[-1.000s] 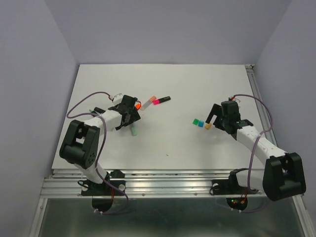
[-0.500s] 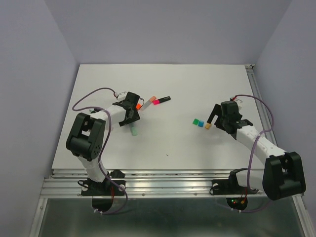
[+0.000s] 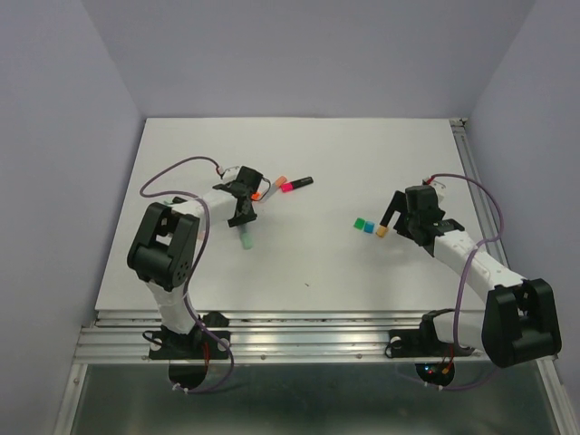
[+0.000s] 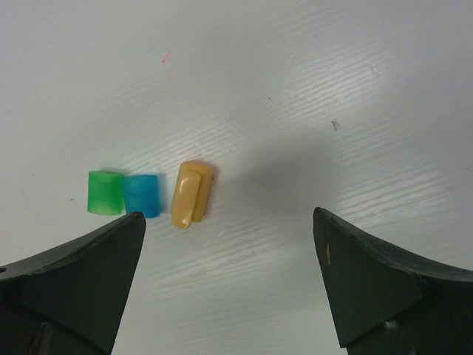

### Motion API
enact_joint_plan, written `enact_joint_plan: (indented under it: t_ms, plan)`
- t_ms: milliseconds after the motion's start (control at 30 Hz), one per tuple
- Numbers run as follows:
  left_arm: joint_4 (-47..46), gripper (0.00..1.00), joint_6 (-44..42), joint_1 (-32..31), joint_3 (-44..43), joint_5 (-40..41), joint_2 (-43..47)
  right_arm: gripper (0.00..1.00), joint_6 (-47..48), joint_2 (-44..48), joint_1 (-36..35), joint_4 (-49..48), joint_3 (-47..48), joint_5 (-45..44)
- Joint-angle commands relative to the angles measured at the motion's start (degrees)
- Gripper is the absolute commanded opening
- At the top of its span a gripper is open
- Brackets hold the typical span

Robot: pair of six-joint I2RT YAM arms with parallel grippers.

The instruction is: Open the pen caps

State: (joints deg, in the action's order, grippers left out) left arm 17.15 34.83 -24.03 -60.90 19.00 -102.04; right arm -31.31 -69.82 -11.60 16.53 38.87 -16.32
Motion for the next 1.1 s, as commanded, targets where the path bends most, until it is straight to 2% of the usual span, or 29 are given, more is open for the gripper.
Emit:
enact_joint_plan:
  t_ms: [0,67,100,133,233,300,433,467,500,567,600,633,667,767,833,1067]
  plan:
    - [4.6,0.36,-0.7,-0.5,2.5,0.1,-3.6,1.0,-0.4,0.6,0.3,0.2,0.9,-1.6]
    - [4.3,0.23,-0.6,-0.6,3.0,-0.2,-3.5,1.0,-0.4,0.7,0.3,0.2,0.9,-1.2]
    - [4.0,0.05,-0.3,-0.7,3.6,-0.5,-3.2,1.0,-0.2,0.7,0.4,0.0,0.9,-0.6]
    - [3.8,0.0,0.0,-0.8,3.9,-0.5,-2.8,1.0,-0.1,0.9,0.3,-0.1,0.8,-0.2]
    - [2.9,0.0,2.0,-1.0,6.0,-0.7,0.3,1.0,0.7,1.3,0.4,-0.6,0.7,2.4]
    - [0.9,0.0,3.0,-1.5,8.7,-2.0,5.1,1.0,1.8,1.7,0.4,-2.1,0.3,8.9]
    - [-2.3,0.0,6.9,-3.6,13.2,-3.5,17.1,1.0,7.5,3.9,0.2,-9.0,-1.8,31.0]
    - [-2.2,0.0,9.4,-4.3,13.6,-3.2,19.6,1.0,7.7,4.6,-0.1,-9.9,-2.2,39.3]
    - [-2.4,0.0,10.9,-5.7,14.7,-3.0,24.5,1.0,7.2,4.9,-2.4,-10.6,-2.5,41.4]
    - [-4.3,0.0,13.9,-7.3,16.1,-2.7,29.2,1.0,7.8,5.9,-8.0,-11.2,-2.0,40.5]
    - [-5.0,0.0,14.8,-8.2,17.4,-3.0,31.4,1.0,7.8,6.0,-15.8,-11.1,-1.3,37.8]
    - [-5.7,0.0,15.5,-9.4,17.9,-3.3,35.0,1.0,7.3,6.0,-19.7,-12.7,-0.8,34.3]
    - [-6.3,0.0,16.8,-10.2,18.4,-3.5,36.5,1.0,6.9,5.5,-25.1,-14.1,-0.3,34.4]
    - [-6.2,0.0,20.4,-12.3,19.1,-2.2,41.8,1.0,4.6,3.6,-32.6,-21.4,0.6,36.7]
    - [-6.2,0.0,23.3,-14.4,19.6,-1.5,43.2,1.0,5.0,1.5,-37.0,-24.6,2.1,33.6]
    - [-5.5,0.0,30.6,-20.3,20.8,2.1,46.0,1.0,5.5,-5.1,-43.8,-27.1,7.0,24.3]
